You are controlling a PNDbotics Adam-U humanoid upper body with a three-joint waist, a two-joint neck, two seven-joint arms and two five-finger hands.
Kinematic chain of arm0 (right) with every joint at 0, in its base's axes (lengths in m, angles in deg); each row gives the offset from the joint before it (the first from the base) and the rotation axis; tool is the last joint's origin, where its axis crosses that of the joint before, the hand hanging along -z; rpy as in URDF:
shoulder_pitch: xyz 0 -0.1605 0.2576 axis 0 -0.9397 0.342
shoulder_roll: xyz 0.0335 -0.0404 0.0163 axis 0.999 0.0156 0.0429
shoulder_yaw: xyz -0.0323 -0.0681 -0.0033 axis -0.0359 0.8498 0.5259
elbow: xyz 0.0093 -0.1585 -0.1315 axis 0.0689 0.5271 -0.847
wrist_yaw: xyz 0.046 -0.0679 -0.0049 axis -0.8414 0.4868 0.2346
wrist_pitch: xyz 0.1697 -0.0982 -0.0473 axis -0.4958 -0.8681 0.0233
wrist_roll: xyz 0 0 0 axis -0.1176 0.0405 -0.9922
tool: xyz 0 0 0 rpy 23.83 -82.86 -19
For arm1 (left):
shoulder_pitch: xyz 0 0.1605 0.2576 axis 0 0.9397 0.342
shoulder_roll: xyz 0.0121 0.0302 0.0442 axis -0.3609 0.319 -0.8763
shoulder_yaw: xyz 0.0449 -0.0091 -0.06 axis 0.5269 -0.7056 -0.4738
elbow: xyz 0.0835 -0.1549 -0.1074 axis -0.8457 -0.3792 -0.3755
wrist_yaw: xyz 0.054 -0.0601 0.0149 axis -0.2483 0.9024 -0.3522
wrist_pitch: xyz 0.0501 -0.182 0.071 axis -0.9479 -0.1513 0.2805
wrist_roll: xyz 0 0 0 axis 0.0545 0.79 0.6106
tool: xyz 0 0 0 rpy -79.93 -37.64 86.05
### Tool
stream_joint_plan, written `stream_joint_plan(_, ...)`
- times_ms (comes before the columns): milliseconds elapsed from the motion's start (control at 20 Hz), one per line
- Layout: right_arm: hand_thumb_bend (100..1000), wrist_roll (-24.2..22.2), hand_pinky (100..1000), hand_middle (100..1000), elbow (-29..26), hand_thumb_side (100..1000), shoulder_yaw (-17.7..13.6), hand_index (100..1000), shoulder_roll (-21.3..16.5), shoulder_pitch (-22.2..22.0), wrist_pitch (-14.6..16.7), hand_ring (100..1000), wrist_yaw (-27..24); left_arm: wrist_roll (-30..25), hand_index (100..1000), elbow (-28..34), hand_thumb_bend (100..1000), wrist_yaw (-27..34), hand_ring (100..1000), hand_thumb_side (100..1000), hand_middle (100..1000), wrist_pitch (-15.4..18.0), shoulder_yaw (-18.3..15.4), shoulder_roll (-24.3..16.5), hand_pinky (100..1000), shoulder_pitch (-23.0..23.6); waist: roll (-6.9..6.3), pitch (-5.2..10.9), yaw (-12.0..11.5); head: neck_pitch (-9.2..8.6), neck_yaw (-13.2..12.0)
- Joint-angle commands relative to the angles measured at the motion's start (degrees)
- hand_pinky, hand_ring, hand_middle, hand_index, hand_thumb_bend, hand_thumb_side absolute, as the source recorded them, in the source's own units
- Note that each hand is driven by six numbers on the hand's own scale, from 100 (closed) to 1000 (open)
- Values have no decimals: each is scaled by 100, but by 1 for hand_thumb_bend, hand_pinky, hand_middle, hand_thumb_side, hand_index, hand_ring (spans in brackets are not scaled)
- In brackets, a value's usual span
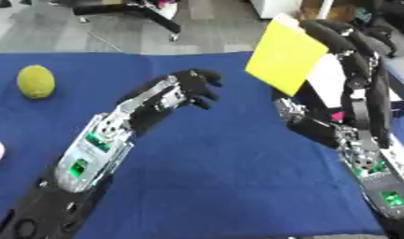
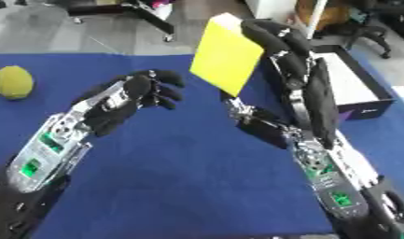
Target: Pick up the objects with one hand, pass them to the other hand, and then place them into the box on the other side of the table.
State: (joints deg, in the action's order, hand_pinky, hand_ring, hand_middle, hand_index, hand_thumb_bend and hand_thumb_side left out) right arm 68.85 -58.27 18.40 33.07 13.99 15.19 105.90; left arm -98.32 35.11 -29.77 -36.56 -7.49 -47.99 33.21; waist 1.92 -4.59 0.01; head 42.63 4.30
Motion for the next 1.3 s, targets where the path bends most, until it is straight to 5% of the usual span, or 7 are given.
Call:
stream_joint_plan(50,100,208,776,363,-88,100,-329,654,-453,-180,-150,687,-146,254,862,-158,725,126,783,808,809,216,-440,-209,773,43,5,76,-10,-106,78)
stream_joint_plan(300,100,205,767,307,-26,126,-871,659,-995,-845,-550,684,-547,670,846,-110,675,383,765,790,784,627,-1114,-580,765,461,2,-8,10,-201,126)
stream_joint_plan(500,100,-115,772,302,446,337,-1089,694,-1455,-1424,-906,697,-903,1026,841,307,643,349,754,790,771,777,-1593,-784,761,894,-6,-23,-51,-234,235)
stream_joint_plan(600,100,-266,767,304,739,327,-1172,702,-1628,-1613,-1089,699,-1086,1210,841,588,631,292,752,789,768,759,-1624,-780,760,1067,-16,-9,-137,-228,329)
stream_joint_plan(650,100,-347,758,301,885,170,-1201,702,-1671,-1622,-1180,694,-1177,1300,843,713,627,265,751,787,769,742,-1627,-758,760,1140,-22,-9,-176,-237,376)
stream_joint_plan(700,100,-434,755,306,1033,315,-1229,708,-1692,-1595,-1271,696,-1268,1391,840,830,621,238,750,783,765,748,-1636,-714,760,1196,-26,-9,-220,-247,425)
stream_joint_plan(1300,100,-1518,759,369,2885,296,-1765,763,-1936,-411,-2411,735,-2408,1869,838,1620,601,42,746,771,760,700,-1470,-449,761,1421,-6,-51,-582,-322,642)
